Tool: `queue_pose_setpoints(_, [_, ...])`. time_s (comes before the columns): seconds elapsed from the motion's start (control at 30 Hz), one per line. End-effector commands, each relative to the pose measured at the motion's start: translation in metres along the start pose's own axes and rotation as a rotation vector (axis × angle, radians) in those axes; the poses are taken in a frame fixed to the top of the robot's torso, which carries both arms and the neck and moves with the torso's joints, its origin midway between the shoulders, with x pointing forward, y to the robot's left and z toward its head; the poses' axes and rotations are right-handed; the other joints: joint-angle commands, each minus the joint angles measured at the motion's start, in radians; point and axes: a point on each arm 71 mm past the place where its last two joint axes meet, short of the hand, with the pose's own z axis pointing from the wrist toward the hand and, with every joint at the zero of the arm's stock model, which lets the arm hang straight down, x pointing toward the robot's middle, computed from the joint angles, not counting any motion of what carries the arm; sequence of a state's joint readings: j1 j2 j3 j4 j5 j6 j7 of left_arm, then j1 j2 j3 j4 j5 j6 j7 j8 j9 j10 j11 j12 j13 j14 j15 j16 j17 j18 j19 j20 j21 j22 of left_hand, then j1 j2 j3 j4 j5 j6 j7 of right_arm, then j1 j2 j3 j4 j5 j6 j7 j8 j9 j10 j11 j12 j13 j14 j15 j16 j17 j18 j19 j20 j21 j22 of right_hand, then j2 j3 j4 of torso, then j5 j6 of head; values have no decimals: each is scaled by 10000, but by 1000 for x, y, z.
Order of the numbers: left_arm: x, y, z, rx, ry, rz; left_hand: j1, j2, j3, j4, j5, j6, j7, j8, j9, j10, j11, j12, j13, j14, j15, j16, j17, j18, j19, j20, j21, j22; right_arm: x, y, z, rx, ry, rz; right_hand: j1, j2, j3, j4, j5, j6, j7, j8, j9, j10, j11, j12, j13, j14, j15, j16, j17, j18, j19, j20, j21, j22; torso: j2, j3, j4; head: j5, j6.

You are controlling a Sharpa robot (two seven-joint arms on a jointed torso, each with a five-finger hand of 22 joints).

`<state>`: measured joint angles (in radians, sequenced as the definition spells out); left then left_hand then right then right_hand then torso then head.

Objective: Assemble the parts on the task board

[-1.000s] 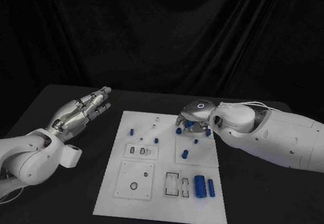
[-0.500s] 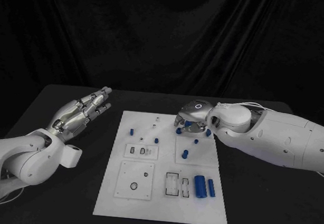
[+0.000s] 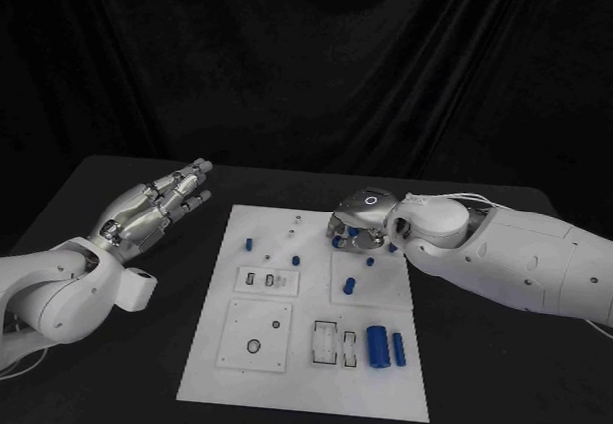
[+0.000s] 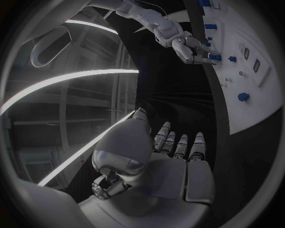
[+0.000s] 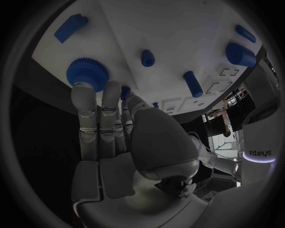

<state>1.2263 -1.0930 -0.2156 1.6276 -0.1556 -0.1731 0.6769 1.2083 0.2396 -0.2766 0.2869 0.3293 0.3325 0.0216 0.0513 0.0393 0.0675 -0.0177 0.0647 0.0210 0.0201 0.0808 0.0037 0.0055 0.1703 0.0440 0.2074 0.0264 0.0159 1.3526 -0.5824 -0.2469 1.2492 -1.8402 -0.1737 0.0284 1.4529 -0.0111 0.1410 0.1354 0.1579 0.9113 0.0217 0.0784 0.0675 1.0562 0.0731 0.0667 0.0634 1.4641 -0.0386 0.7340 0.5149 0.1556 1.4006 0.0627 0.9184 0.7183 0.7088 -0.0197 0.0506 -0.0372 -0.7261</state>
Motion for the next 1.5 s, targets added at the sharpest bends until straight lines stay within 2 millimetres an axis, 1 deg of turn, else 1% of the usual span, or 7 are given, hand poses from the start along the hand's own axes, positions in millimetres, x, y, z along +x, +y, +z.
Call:
queue_pose_setpoints(0.03, [1, -7, 1, 832, 110, -64, 96, 8, 88, -3, 77, 63, 35, 40, 13, 18, 77, -39, -12, -21, 78, 48, 9, 110, -7, 81, 59, 12, 1, 1, 1, -112, -129, -67, -19, -98, 56, 15, -61, 76, 22, 3, 8, 80, -12, -20, 1, -27, -67, 89, 49, -104, -39, -41, 61, 56, 2, -2, -13, 7, -25])
queue_pose_setpoints(0.3, [2, -7, 2, 831, 126, -71, 180, 18, 120, -9, 178, 143, 65, 53, 22, 17, 102, -41, -11, -8, 115, 52, 13, 111, 1, 106, 67, 14, 3, 2, 2, -230, -194, -58, 194, -127, 380, 4, -6, 626, 248, 167, 65, 409, -149, 30, 10, -30, -142, 467, 449, -165, -85, -71, 523, 669, -2, 3, -3, -3, -99])
queue_pose_setpoints(0.37, [1, -7, 2, 828, 125, -70, 219, 20, 134, -14, 234, 173, 80, 58, 24, 18, 117, -41, -11, -5, 125, 52, 13, 111, 7, 114, 72, 15, 3, 2, 3, -280, -243, -60, 443, -101, 654, -104, 22, 1139, 539, 377, 157, 689, -293, 49, 6, -29, -228, 632, 623, -181, -115, -137, 696, 897, -5, -2, -1, 9, -119])
queue_pose_setpoints(0.5, [1, -7, 2, 824, 116, -63, 262, 24, 150, -19, 296, 196, 93, 60, 26, 17, 129, -43, -11, -3, 135, 52, 14, 112, 8, 122, 73, 15, 3, 2, 2, -351, -320, -65, 675, -156, 1148, -208, -522, 1491, 645, 451, 205, 1098, -350, 30, 4, -64, -267, 794, 795, -219, -175, -195, 941, 1228, -1, -7, -11, 39, -139])
queue_pose_setpoints(0.77, [-1, -7, 1, 811, 75, -39, 390, 30, 199, -33, 485, 261, 116, 67, 31, 20, 154, -43, -10, 7, 149, 53, 16, 113, 19, 137, 84, 17, 1, 3, 0, -499, -745, -73, 849, -233, 1657, -407, -909, 2035, 692, 595, 331, 1827, -392, 72, 20, -83, -278, 978, 988, -256, -242, -213, 1239, 1644, 7, -4, -7, 45, -153])
queue_pose_setpoints(1.07, [-4, -7, 0, 750, 1, 19, 433, 27, 213, -38, 551, 284, 121, 70, 33, 30, 158, -36, -8, 6, 149, 52, 15, 113, 21, 140, 87, 17, -24, 3, -1, -447, -1355, -282, 811, -286, 1717, -410, -1059, 2087, 730, 575, 342, 1943, -371, 29, 11, -84, -269, 1038, 1054, -269, -252, -209, 1333, 1779, 4, -6, -29, 256, -110])
queue_pose_setpoints(1.5, [-1, -6, 3, 762, 36, 26, 514, 19, 240, -46, 626, 291, 126, 68, 32, 24, 166, -42, -10, -31, 100, 35, 3, 112, 6, 133, 78, 11, -48, 10, 31, -259, -1883, 17, 640, -440, 1758, -312, -1008, 1970, 781, 416, 298, 1886, -313, -61, -13, -35, -238, 1272, 1301, -307, -222, -189, 1550, 2073, 14, -20, 14, 349, -37])
